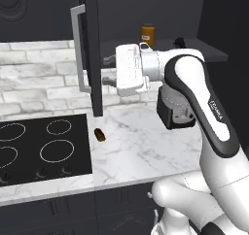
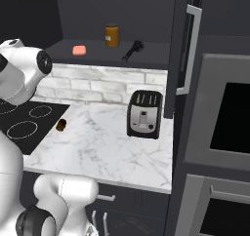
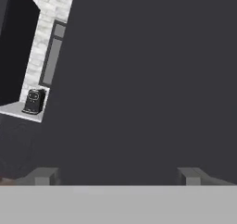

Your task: Pick the bar soap and dish brush from the cabinet and place them on the counter.

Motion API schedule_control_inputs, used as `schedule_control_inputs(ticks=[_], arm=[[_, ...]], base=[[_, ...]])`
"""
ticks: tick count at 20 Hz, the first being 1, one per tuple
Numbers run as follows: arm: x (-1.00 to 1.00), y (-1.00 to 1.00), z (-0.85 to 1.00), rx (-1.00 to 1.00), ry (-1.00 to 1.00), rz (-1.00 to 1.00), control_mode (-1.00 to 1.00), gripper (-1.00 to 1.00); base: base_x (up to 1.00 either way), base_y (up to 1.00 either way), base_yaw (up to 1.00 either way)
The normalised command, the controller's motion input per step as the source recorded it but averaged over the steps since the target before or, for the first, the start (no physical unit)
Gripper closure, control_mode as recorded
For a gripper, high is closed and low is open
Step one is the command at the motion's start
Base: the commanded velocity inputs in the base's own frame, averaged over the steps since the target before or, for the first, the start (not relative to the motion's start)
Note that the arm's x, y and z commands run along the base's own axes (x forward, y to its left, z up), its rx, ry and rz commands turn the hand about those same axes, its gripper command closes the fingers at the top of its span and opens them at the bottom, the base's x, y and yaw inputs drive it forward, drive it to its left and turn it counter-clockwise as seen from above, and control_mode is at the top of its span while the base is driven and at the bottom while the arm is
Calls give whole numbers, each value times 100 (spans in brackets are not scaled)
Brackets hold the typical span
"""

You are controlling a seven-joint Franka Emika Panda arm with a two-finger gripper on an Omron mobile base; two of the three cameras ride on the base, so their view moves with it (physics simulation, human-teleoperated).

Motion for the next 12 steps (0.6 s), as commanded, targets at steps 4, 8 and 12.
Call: schedule_control_inputs(ticks=[4,8,12], arm=[[0,-24,16,0,0,-13,-100,-100],[0,-35,15,0,4,-14,-100,-100],[0,-40,13,-1,8,-16,-100,-100]], base=[[0,0,0],[0,0,0],[0,0,0]])
